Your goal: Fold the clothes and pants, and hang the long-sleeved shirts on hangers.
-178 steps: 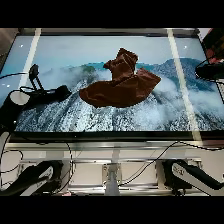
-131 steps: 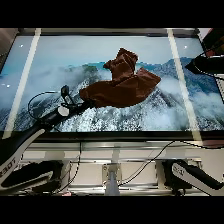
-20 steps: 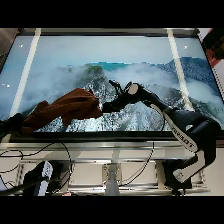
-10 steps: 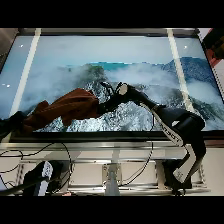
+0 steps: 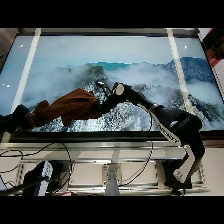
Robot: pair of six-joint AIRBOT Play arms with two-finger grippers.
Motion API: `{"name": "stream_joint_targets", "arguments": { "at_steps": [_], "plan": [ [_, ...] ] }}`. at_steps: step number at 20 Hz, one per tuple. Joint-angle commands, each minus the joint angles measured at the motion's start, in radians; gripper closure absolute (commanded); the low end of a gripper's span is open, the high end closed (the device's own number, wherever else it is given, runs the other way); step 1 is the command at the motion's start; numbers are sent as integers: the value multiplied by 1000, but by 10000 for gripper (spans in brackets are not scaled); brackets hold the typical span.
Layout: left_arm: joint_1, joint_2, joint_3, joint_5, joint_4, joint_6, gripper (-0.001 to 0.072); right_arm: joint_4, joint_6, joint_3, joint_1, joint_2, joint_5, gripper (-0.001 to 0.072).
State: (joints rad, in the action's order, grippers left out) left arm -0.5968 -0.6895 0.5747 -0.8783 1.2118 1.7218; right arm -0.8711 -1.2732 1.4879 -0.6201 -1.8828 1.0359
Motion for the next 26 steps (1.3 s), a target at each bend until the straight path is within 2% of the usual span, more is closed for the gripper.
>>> {"name": "stream_joint_targets", "arguments": {
  "at_steps": [1,2,3,5,8,11,13,15,19,26],
  "plan": [
    [-1,2,0,26,-220,-24,692,-100,12,64,3,6,100,702],
    [-1,5,2,26,-313,-122,692,-163,11,100,7,17,142,702],
    [-1,13,8,25,-440,-266,692,-243,11,138,17,34,182,702],
    [-1,34,32,27,-742,-500,692,-371,-13,206,60,94,235,702],
    [-2,69,96,58,-1157,-698,692,-450,-77,268,174,238,253,702],
    [-3,122,163,130,-1427,-846,693,-484,-79,274,326,426,267,702],
    [-3,161,189,162,-1498,-891,693,-515,-77,274,427,536,293,702],
    [-3,198,196,179,-1504,-900,693,-534,-61,274,520,634,314,702],
    [-3,251,196,179,-1495,-900,693,-544,44,274,640,795,362,702],
    [-3,360,196,175,-1237,-900,693,-547,63,274,676,986,394,702]
  ]
}}
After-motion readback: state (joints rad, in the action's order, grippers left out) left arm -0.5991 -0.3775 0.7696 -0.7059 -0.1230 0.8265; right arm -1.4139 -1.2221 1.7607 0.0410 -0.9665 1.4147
